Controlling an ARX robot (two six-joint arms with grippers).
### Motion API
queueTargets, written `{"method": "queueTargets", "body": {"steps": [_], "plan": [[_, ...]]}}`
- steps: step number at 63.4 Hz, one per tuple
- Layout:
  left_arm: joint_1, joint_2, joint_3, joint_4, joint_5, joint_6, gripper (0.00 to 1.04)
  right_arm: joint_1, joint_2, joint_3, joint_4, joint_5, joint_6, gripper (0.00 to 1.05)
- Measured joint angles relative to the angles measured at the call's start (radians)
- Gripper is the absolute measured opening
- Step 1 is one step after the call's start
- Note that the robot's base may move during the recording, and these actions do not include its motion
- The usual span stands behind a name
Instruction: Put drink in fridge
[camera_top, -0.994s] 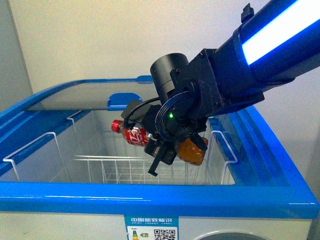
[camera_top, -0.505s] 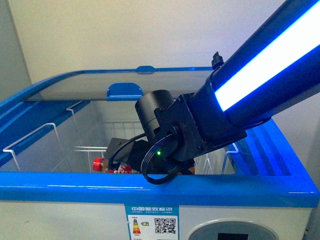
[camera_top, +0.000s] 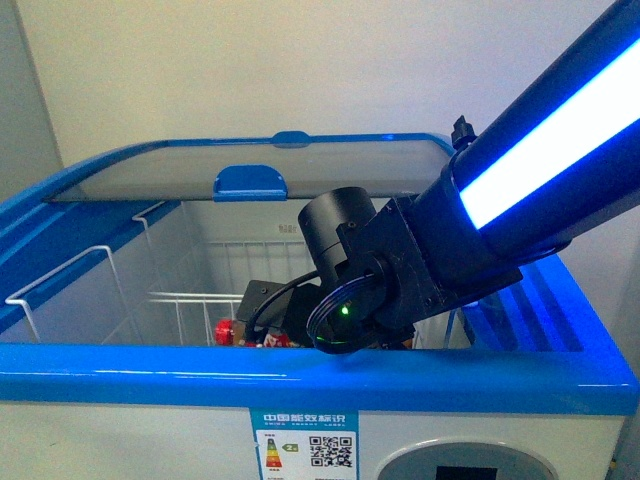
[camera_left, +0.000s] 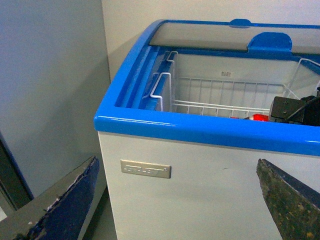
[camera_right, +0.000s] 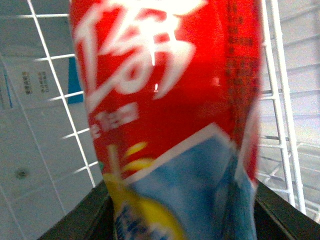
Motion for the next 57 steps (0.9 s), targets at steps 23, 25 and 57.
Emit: {"method": "queueTargets", "body": {"steps": [23,25,57], "plan": [[0.0,0.0,0.0,0.0,0.0,0.0,0.97,-0.006,-0.173,-0.055,-0.061,-0.099,0.061,0.97],[0.0,0.0,0.0,0.0,0.0,0.0,0.97,-0.011,-0.198,-0.066,-0.07,-0.096,0.072,0.97],[0.0,0.0,0.0,0.0,0.0,0.0,0.97,-0.222,-0.896,-0.469,-0.081,-0.071,0.703,0.97]]}}
